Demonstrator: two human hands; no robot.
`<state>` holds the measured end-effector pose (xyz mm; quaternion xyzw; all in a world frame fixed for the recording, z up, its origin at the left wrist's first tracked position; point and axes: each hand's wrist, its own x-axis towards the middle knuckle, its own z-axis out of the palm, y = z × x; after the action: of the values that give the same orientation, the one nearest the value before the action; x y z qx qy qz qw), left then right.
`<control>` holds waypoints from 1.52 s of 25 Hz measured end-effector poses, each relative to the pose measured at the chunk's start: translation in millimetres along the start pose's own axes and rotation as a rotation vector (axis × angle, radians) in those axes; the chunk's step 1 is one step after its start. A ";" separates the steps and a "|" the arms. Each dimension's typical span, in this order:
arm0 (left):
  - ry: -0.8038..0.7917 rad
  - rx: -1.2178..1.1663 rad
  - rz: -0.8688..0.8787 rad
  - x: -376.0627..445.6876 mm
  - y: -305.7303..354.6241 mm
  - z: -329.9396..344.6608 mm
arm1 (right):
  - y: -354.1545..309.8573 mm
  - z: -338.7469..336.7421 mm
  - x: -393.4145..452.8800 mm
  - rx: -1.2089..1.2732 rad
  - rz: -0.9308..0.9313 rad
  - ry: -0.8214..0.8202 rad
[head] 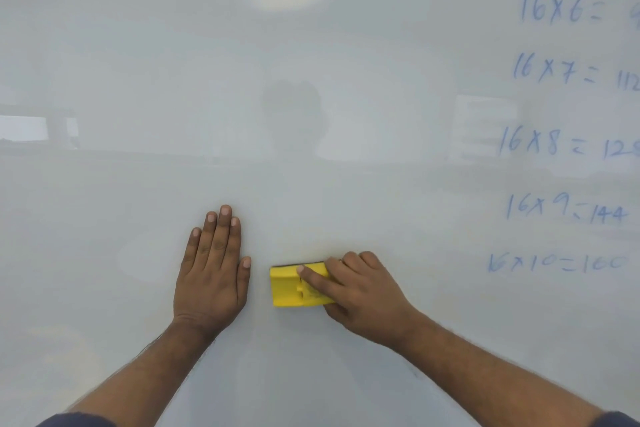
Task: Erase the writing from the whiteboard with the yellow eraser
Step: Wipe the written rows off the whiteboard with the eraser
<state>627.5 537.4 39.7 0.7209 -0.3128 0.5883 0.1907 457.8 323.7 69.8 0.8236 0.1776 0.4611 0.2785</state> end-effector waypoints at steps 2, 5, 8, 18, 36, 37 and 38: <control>-0.004 0.002 -0.002 -0.5 -0.2 -0.5 | 16.8 -4.1 -17.1 -0.036 -0.067 -0.018; -0.018 0.005 -0.012 -1.5 0.5 -0.1 | 49.6 -19.1 -24.8 -0.063 -0.031 -0.006; -0.031 0.005 -0.017 -1.7 2.1 0.8 | 69.8 -32.4 -0.7 -0.060 0.167 0.092; -0.071 0.009 -0.027 0.6 1.9 -3.5 | 45.1 -27.6 -6.2 0.011 -0.144 -0.051; -0.150 -0.123 -0.078 12.1 37.4 -30.9 | 146.1 -144.5 -101.5 -0.021 0.728 0.013; -0.138 -0.143 -0.045 20.4 45.9 -31.1 | 146.9 -151.1 -102.9 -0.009 0.770 0.028; -0.122 -0.161 -0.015 30.8 54.7 -31.8 | 147.7 -156.1 -102.7 0.013 0.809 0.040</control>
<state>570.8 510.9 72.0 0.7401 -0.3648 0.5148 0.2328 276.5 197.8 159.5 0.8196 -0.1526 0.5482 0.0661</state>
